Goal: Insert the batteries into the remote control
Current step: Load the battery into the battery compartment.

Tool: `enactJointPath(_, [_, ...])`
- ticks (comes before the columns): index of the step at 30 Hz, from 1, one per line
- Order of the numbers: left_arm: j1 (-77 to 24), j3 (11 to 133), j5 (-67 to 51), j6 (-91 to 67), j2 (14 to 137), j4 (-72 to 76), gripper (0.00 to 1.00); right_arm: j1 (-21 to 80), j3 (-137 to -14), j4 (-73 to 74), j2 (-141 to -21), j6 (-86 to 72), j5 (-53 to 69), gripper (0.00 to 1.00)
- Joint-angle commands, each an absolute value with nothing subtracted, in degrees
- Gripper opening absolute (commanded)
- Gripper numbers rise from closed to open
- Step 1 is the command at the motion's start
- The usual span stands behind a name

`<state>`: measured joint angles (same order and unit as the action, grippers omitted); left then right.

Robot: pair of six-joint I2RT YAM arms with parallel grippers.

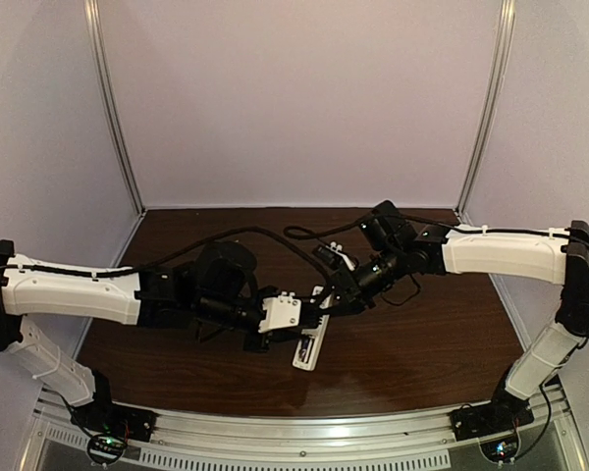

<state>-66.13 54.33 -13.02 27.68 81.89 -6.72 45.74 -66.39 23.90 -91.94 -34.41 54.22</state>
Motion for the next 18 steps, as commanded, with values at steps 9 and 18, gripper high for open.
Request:
enactJointPath(9, [-66.42, 56.87, -12.43, 28.83, 84.15, -7.90, 0.17, 46.49, -68.58, 24.55, -92.74, -33.29, 54.31, 0.00])
enactJointPath(18, [-66.87, 57.30, -12.14, 29.71, 85.72, -10.55, 0.12, 46.49, -69.84, 25.65, -92.61, -32.53, 54.19, 0.00])
